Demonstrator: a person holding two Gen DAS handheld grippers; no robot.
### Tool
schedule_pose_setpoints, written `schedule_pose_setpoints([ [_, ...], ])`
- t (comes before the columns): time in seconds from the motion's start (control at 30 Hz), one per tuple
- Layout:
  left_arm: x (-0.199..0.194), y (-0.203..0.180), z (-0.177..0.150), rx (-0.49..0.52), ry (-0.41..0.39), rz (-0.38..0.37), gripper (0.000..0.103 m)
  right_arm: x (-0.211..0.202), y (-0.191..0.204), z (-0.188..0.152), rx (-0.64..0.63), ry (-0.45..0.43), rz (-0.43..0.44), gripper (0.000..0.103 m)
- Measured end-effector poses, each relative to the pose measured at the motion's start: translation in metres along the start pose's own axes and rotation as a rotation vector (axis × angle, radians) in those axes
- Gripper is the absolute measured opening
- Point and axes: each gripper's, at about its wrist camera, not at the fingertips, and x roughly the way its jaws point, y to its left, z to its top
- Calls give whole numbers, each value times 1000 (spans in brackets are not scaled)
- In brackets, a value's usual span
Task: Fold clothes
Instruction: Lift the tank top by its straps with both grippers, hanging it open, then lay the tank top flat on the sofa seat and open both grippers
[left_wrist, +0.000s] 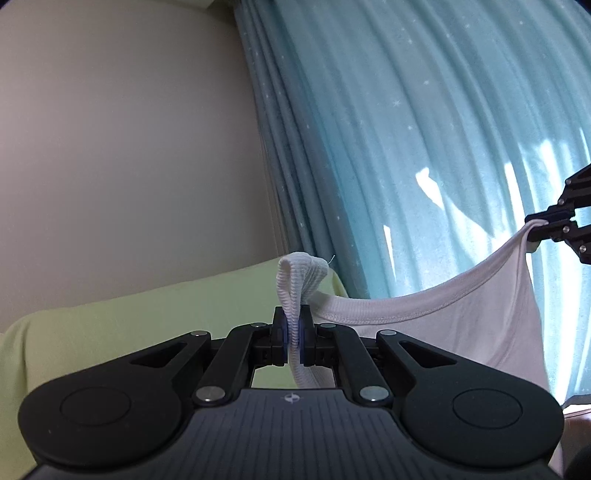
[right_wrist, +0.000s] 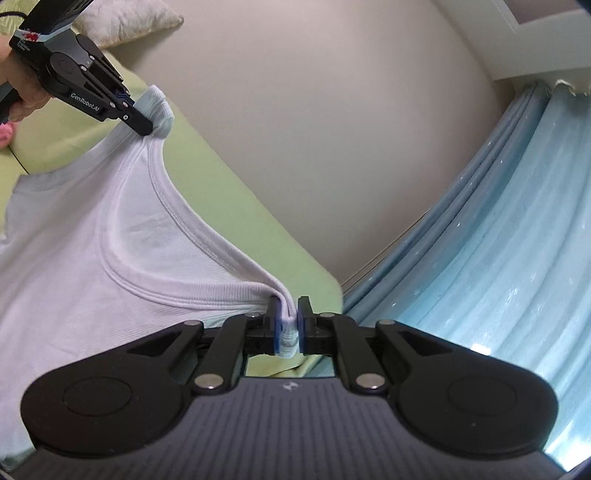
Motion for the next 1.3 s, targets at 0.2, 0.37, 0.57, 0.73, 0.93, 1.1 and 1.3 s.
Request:
schedule_pose_setpoints([
  [0.2, 134, 6, -69, -70, 161, -25, 5, 128, 25, -43, -31, 111, 69, 6],
  [0.37, 266, 6, -166, -139, 348, -10, 5, 267, 69, -104, 35, 232, 153, 6],
  [0.57, 359, -7, -267, -175, 478, 15, 5, 386, 141, -186, 134, 377, 259, 6],
  [0.73, 402, -8, -318, -198, 560, 59, 29, 420, 158, -235, 382, 429, 322, 30],
  [0.93, 364, 16, -322, -280, 543, 64, 56, 378, 120, -278, 723, 466, 315, 37],
  [1.1, 304, 11, -342, -442, 616, -7, 57, 313, 121, -301, 916, 496, 352, 45],
  [1.3, 298, -16, -362, -466, 668, -50, 9, 272, 137, -319, 1094, 487, 328, 45],
])
